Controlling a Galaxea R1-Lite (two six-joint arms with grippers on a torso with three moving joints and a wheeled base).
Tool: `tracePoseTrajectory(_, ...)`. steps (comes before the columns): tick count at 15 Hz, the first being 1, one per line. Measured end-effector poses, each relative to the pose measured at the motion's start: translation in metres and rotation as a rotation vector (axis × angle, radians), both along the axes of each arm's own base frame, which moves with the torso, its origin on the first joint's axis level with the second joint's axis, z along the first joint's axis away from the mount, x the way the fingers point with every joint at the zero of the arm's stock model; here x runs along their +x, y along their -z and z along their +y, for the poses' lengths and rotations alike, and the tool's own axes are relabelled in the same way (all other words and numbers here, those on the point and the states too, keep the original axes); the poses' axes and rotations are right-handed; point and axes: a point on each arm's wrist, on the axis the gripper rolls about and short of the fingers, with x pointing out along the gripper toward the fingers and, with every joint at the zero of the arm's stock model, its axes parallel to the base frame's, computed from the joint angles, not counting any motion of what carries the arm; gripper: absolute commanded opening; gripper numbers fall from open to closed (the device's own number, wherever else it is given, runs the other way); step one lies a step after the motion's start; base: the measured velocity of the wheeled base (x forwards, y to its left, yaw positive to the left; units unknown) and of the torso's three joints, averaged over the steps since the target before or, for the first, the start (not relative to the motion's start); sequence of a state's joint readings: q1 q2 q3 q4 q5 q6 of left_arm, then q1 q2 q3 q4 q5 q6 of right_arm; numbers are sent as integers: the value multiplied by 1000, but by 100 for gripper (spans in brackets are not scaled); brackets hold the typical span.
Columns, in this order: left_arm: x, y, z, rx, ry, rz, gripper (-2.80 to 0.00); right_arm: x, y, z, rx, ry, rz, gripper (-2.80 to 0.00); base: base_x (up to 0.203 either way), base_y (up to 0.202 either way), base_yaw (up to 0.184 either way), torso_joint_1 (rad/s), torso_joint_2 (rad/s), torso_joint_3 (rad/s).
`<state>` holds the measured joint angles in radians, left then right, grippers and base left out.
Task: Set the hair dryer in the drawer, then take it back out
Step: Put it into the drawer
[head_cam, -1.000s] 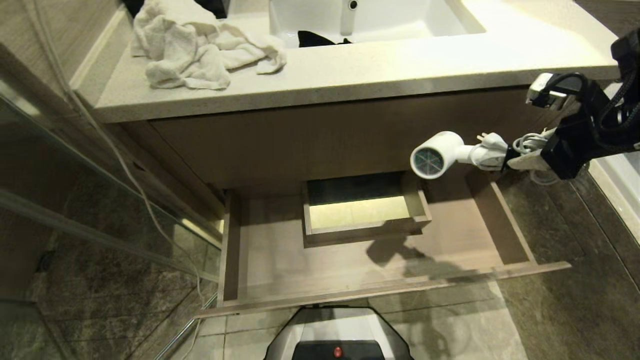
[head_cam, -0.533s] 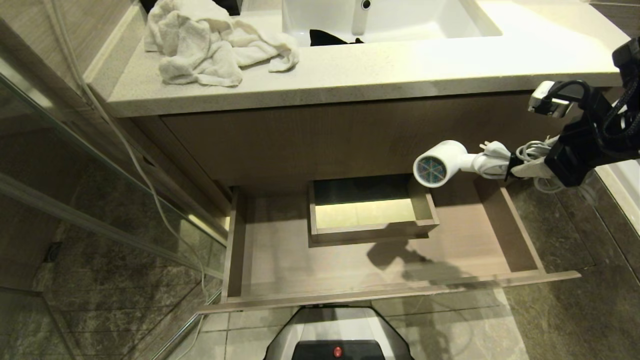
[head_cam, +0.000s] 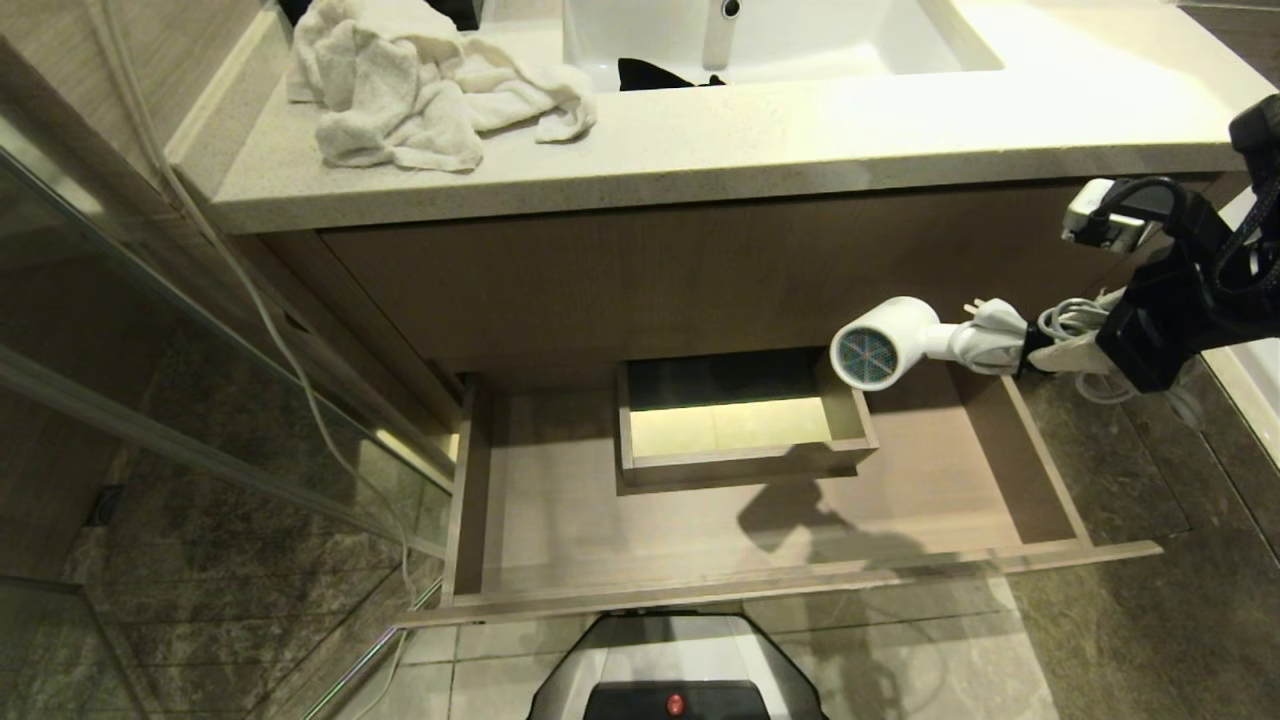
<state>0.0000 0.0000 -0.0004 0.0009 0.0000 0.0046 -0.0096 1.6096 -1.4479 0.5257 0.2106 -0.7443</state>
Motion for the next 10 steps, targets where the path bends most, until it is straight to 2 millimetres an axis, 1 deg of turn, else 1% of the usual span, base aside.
tracePoseTrajectory(3, 0, 0, 0, 0, 0, 1, -280, -2, 4, 0, -1, -1, 18, -280, 0, 0, 0, -307, 488, 176)
tracePoseTrajectory(8, 0, 0, 0, 0, 0, 1, -280, -2, 6, 0, 0, -1, 22, -280, 0, 0, 0, -349, 520, 155)
tracePoseTrajectory(10, 0, 0, 0, 0, 0, 2, -280, -1, 6, 0, 0, 0, 25, -280, 0, 0, 0, -259, 418, 178)
